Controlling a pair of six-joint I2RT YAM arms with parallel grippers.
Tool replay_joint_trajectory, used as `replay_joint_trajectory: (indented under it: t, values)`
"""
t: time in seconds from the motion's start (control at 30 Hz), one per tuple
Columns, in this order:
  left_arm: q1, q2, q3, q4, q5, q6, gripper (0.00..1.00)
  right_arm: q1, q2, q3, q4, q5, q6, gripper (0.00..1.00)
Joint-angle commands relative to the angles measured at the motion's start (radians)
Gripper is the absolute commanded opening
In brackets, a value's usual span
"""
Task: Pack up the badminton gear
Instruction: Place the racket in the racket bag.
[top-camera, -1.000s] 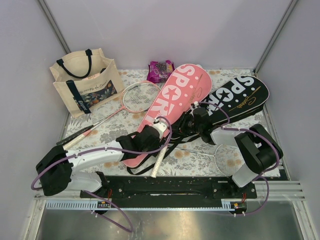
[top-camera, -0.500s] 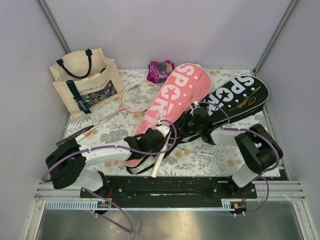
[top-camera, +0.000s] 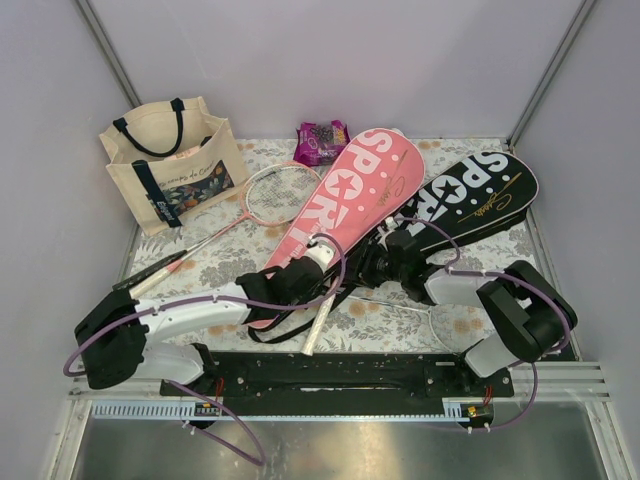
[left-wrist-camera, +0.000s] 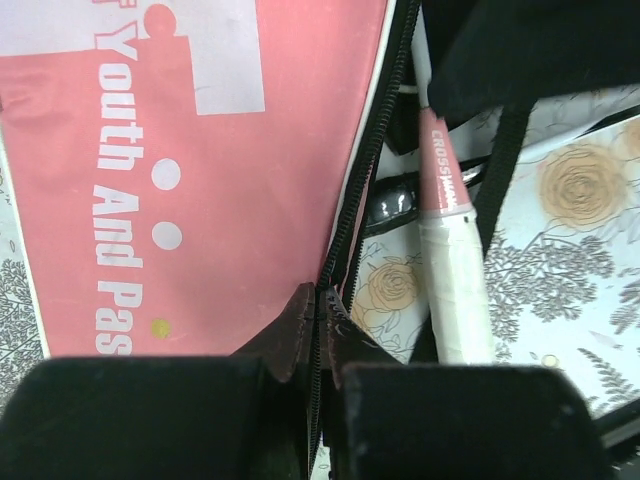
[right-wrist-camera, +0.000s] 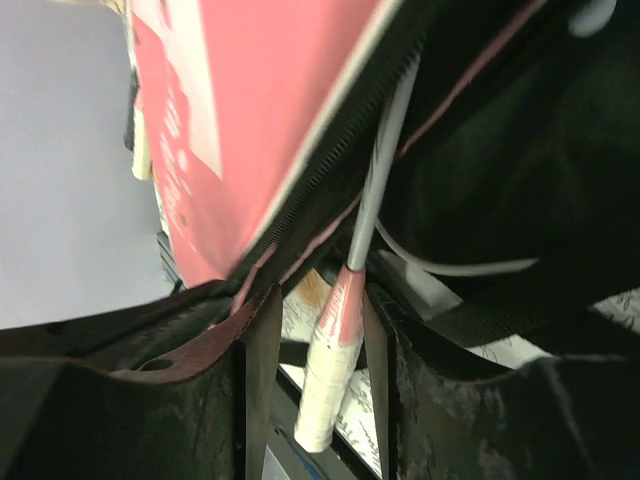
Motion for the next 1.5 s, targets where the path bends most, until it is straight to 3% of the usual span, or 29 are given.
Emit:
replay_joint_trajectory:
  t: [0.0, 0.43, 0.63, 0.77, 1.0, 1.47]
  values:
    - [-0.004, -0.067, 0.038, 0.039, 0.045, -0.070, 0.00, 0.046, -0.019, -0.028, 0.029, 0.021, 0.013, 0.47]
    - [-0.004, -0.116, 0.020, 0.062, 0.112, -0.165, 0.00, 0.116, 0.106, -0.002, 0.104, 0.088, 0.079, 0.46]
    - [-0.004, -0.130, 0.006, 0.078, 0.140, -0.214, 0.00, 0.118, 0.072, -0.047, 0.191, 0.096, 0.122, 0.22]
    - [-0.002, -0.136, 0.014, 0.079, 0.169, -0.246, 0.00, 0.115, -0.009, -0.068, 0.225, 0.114, 0.162, 0.12]
    - [-0.002, -0.162, 0.011, 0.079, 0.187, -0.272, 0.00, 0.116, -0.104, -0.085, 0.247, 0.191, 0.196, 0.12]
    - [-0.004, -0.257, -0.091, 0.275, 0.310, -0.522, 0.00, 0.116, -0.011, -0.004, 0.371, 0.332, 0.248, 0.15]
